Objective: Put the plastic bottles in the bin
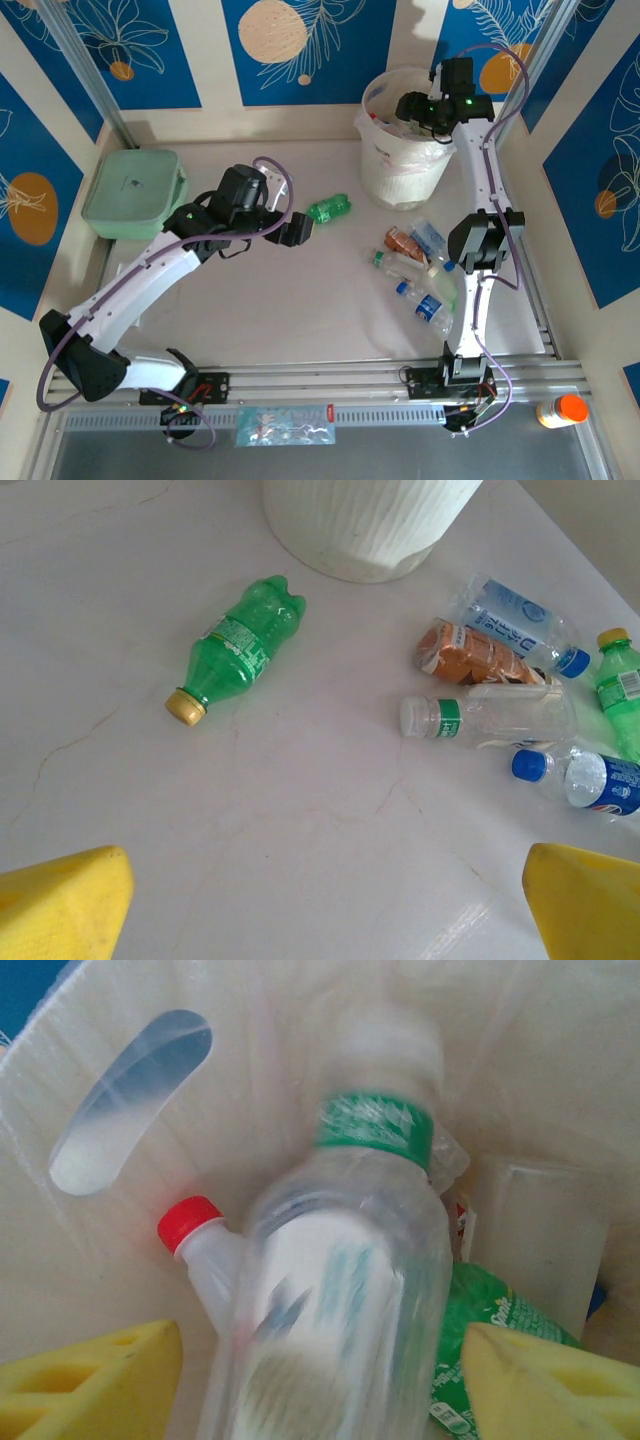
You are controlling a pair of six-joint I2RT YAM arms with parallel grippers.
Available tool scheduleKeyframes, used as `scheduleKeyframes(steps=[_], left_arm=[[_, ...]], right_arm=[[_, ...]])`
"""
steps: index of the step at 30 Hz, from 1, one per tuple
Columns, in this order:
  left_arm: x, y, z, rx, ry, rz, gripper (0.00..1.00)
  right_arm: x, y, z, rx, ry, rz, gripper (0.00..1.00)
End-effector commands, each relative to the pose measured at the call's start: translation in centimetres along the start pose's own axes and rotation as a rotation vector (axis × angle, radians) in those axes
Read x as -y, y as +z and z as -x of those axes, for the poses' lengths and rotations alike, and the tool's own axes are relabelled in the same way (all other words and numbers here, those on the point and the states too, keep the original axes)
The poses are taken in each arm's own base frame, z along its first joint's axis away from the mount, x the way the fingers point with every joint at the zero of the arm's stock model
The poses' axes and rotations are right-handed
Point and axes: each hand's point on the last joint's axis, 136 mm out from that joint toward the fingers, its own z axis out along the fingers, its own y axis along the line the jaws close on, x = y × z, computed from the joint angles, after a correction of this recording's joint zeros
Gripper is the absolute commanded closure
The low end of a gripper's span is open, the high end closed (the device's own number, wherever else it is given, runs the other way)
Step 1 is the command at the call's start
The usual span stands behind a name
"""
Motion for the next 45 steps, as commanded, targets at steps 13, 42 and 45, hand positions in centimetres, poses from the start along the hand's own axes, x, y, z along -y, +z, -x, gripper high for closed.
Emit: scheduleKeyframes(steps=[13, 42, 45], left_arm=[[-1.1, 1.4, 2.0, 0.044, 0.081, 0.058, 0.01], [-6.8, 27.0, 0.7, -0.243, 0.238, 0.092, 0.01], [-6.5, 28.4, -0.6, -0.29, 0.229, 0.058, 0.0]], right_arm=[[-6.6, -10.1, 1.8, 0.159, -0.122, 0.082, 0.22], [-10.5, -24.3, -24.9, 0.034, -0.201, 0.513, 0.22], [-10.3, -24.4, -25.7, 0.016, -0.198, 0.523, 0.22]])
